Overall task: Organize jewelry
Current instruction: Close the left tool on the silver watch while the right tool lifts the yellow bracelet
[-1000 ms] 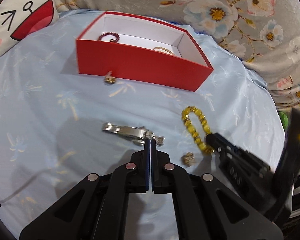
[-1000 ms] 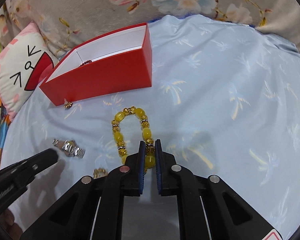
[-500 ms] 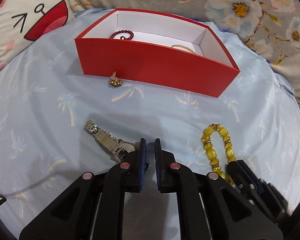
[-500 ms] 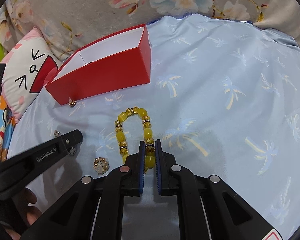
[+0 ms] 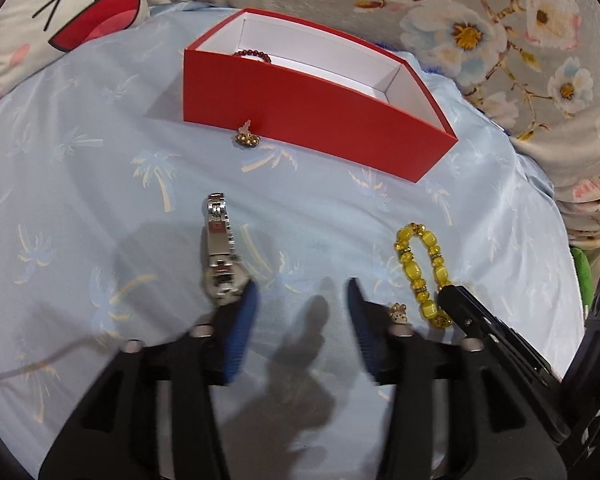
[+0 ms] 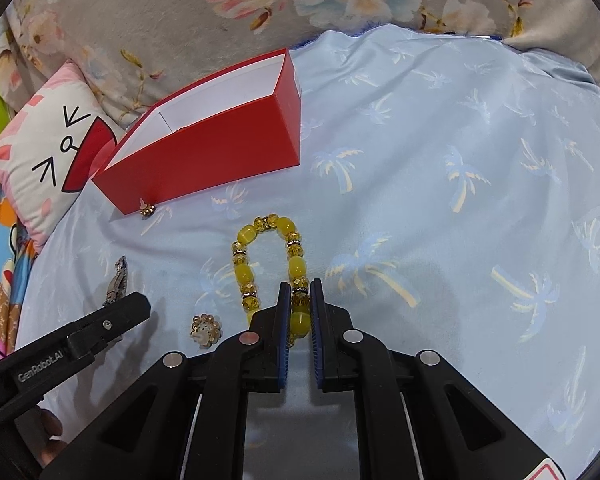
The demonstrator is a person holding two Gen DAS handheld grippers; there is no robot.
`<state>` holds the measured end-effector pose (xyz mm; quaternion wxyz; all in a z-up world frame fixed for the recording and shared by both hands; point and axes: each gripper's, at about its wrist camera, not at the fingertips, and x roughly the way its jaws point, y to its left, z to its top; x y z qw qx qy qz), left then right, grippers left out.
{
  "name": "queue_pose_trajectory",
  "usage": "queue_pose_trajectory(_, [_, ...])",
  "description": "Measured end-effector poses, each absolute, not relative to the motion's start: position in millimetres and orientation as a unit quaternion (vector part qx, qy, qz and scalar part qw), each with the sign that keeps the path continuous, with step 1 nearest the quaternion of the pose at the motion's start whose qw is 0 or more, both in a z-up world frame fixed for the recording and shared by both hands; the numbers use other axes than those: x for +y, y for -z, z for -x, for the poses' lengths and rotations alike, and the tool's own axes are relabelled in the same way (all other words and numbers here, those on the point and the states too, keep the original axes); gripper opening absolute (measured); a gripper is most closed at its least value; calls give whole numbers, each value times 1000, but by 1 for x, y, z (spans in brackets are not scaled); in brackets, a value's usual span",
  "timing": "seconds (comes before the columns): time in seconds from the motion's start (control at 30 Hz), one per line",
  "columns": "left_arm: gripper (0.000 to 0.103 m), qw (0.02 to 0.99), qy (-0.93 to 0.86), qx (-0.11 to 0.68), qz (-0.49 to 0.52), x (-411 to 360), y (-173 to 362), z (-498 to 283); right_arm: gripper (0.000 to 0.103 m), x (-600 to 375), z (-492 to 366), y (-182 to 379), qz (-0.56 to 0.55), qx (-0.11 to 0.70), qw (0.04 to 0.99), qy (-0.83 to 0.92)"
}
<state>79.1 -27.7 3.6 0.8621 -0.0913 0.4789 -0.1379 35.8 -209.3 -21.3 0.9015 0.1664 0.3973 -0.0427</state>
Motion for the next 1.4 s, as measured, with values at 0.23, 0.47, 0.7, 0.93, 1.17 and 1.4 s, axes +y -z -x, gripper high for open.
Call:
queue_pose_trajectory(0.23, [50,875,123,462,75,-31,-3,-75,9,-208,-33,21,-167,397,902,39])
queue_pose_trajectory(0.47, [50,889,110,435,92,-4,-12,-59,9,-206,-30,21,-168,394,903,33])
queue_pose_trajectory(0.7, [50,889,103,436,91,8,-14,-48,9,-205,-30,21,-168,393,903,32])
queue_pose_trajectory(0.93, [49,889,93,443,76,9,-6,-67,9,-204,-30,21,-166,393,904,30])
queue_pose_trajectory(1.17, [23,889,94,444,54,8,0,-79,9,-203,-29,20,-166,390,905,29])
queue_pose_trajectory(1.4, [23,887,113,443,62,11,-6,-81,9,-201,-25,6,-170,378,910,19])
